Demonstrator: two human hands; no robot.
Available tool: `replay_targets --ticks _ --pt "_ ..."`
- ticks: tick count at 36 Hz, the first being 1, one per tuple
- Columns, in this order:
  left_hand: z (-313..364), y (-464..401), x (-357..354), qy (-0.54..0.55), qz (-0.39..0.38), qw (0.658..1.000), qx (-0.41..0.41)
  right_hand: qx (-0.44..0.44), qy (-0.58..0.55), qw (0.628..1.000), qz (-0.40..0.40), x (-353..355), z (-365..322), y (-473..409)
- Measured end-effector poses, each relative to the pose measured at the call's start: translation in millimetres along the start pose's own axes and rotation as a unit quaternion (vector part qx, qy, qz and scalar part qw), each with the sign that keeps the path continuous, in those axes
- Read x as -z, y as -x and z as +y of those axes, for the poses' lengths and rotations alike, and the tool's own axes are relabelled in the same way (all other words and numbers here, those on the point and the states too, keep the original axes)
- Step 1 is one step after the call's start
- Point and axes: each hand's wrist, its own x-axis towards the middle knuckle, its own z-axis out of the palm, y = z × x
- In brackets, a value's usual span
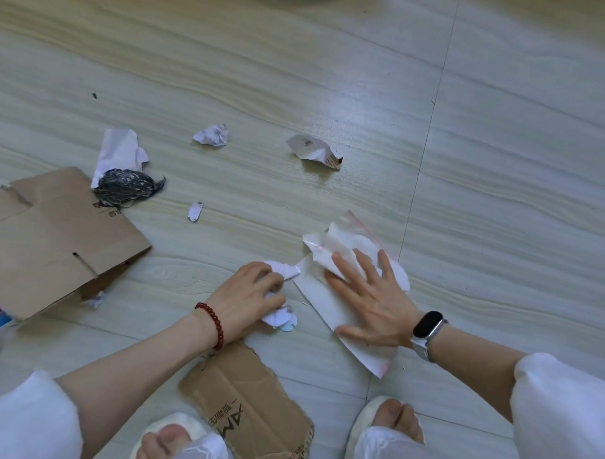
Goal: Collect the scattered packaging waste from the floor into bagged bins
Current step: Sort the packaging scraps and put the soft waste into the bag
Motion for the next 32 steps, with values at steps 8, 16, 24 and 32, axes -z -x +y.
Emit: replay_targets --ticks 8,16,24,32 --pt "6 -3 -1 0.046 -0.037 0.992 0.116 -0.004 -0.058 0.998 -0.016 15 -1 -10" --pt "0 -7 2 -0.041 -0.029 0.996 0.079 -0.055 -0.207 0.977 -0.013 25 2 -14" --pt "12 -6 3 0.014 -0.070 0.987 0.147 -0.135 -0.254 0.953 0.095 61 16 -37" --pt "-24 4 33 0.166 -0.014 0.929 0.330 -0.081 -0.208 0.953 0.205 132 41 -106"
